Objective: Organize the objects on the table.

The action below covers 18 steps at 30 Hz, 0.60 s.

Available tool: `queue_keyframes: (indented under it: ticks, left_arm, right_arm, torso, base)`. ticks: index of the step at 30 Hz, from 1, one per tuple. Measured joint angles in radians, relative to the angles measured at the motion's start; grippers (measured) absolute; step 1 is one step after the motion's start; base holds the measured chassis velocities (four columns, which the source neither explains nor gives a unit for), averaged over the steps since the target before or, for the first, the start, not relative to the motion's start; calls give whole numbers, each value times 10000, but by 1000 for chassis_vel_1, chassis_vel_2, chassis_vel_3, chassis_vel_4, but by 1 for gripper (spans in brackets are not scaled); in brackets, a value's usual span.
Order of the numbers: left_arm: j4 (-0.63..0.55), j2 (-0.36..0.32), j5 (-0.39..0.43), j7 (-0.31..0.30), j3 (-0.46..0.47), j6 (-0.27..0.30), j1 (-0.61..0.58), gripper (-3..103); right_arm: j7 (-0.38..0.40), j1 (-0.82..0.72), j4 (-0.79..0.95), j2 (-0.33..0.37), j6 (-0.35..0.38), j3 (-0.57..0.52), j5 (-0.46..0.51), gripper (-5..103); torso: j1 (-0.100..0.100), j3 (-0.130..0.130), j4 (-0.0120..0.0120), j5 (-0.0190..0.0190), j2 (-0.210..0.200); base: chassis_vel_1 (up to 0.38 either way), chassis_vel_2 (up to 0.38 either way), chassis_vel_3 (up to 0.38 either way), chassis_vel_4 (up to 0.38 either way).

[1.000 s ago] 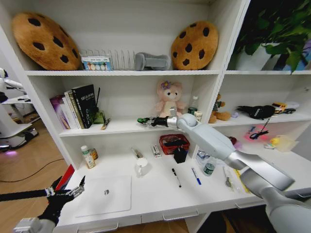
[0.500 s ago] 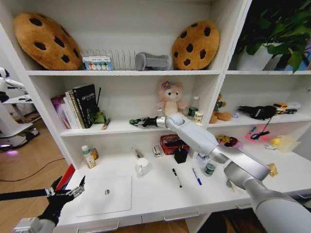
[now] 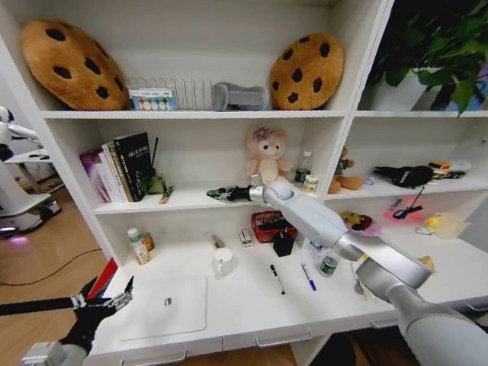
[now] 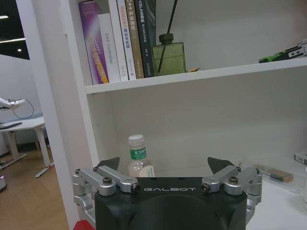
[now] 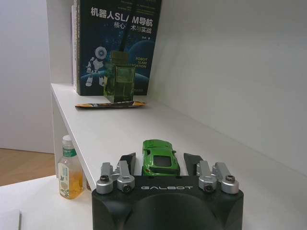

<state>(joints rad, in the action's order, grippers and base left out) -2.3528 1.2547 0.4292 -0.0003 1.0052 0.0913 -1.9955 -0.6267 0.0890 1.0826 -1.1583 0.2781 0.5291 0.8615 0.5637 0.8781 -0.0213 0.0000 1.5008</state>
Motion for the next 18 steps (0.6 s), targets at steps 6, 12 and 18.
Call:
queue_keyframes:
  ticks: [6, 12, 18]
  left_arm:
    - [0, 0, 0, 0, 0, 0, 1, 100]
    - [0, 0, 0, 0, 0, 0, 1, 100]
    - [0, 0, 0, 0, 0, 1, 0, 100]
  right_arm:
    - [669, 27, 577, 224, 41, -294, 438, 79]
    - [1706, 192, 1886, 514, 368, -1035, 1150, 97]
    - [3378, -629, 3976, 1779, 1118, -2049, 1894, 100]
  torso:
    - [0, 0, -2, 1, -1]
    - [0, -1, 2, -2, 1]
    - [-2, -1, -9, 3, 0]
  base:
    - [0, 0, 0, 0]
    - [0, 0, 0, 0]
    - [0, 0, 0, 0]
